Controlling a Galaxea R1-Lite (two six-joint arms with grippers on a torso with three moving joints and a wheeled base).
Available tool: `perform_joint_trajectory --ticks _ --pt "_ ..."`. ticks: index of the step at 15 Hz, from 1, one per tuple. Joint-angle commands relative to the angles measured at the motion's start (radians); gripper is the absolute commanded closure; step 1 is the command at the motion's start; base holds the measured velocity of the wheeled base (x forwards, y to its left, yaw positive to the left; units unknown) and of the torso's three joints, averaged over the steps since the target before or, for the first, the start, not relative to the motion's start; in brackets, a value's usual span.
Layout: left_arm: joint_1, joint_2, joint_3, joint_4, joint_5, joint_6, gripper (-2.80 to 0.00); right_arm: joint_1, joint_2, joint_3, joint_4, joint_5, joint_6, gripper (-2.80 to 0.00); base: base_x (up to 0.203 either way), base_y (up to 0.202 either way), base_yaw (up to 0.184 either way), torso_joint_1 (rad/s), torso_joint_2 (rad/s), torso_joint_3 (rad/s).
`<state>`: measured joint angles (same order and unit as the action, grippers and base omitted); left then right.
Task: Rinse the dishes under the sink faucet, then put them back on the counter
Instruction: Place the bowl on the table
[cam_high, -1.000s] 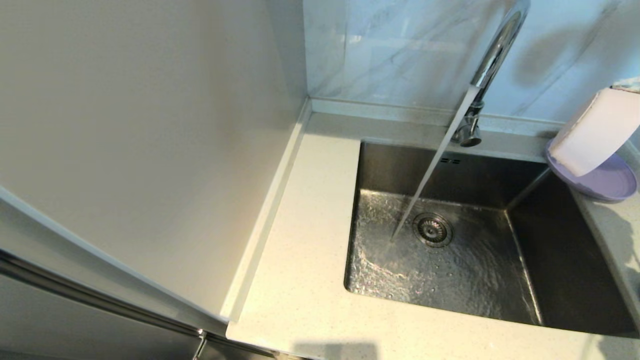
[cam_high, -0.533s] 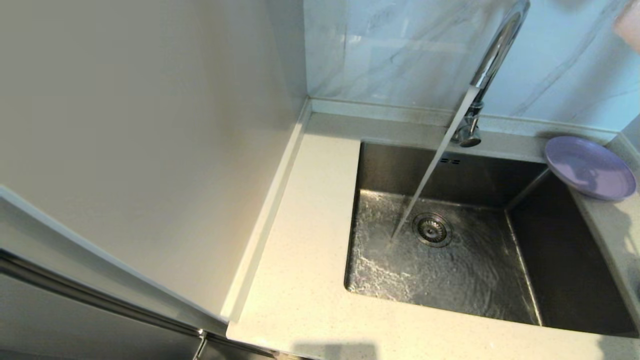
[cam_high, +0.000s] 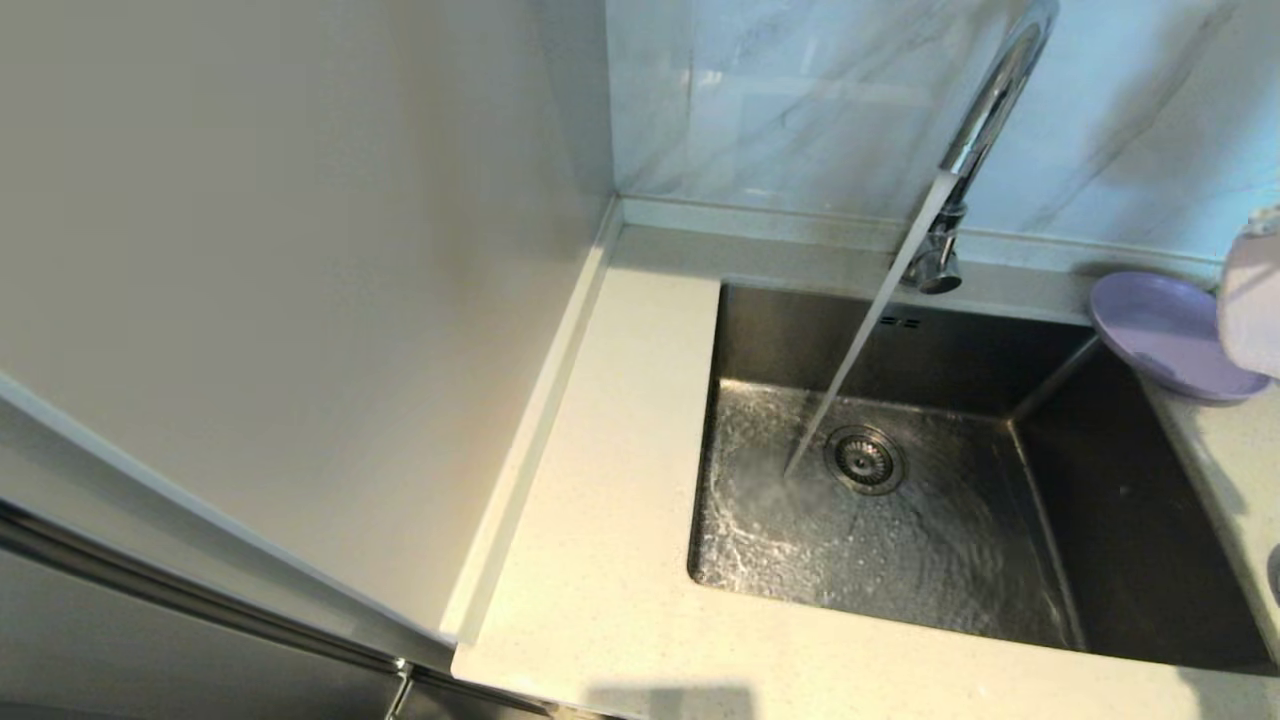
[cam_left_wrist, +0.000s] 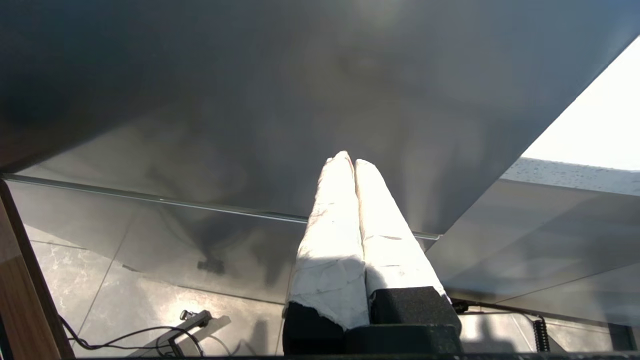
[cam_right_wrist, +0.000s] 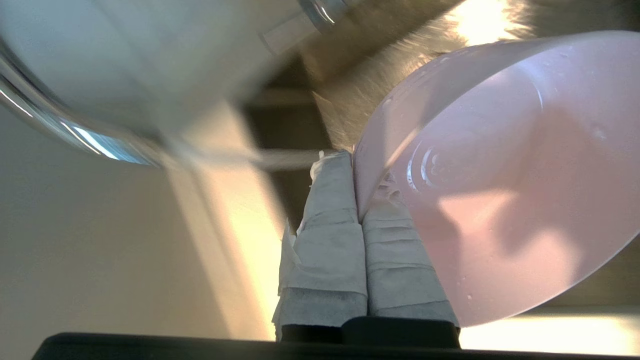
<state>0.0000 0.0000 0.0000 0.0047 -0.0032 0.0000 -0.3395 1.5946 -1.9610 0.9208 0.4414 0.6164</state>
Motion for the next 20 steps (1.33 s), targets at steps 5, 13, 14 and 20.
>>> perform_joint_trajectory --ticks 5,13,14,20 --pt "0.000 0.000 0.000 0.000 0.000 0.000 0.00 -0.009 -0.091 0.385 0.153 -0.071 -0.915 0.00 0.000 0.000 0.000 0.000 0.00 0.000" --pt "0.000 0.000 0.000 0.000 0.000 0.000 0.00 -0.033 -0.073 0.568 0.000 -0.168 -1.053 0.00 0.000 0.000 0.000 0.000 0.00 0.000" --pt "0.000 0.000 0.000 0.000 -0.001 0.000 0.00 -0.035 -0.061 0.564 -0.003 -0.168 -1.053 0.00 0.000 0.000 0.000 0.000 0.00 0.000" --pt "0.000 0.000 0.000 0.000 0.000 0.000 0.00 -0.059 0.028 0.650 -0.292 -0.264 -1.049 0.00 0.000 0.000 0.000 0.000 0.00 0.000"
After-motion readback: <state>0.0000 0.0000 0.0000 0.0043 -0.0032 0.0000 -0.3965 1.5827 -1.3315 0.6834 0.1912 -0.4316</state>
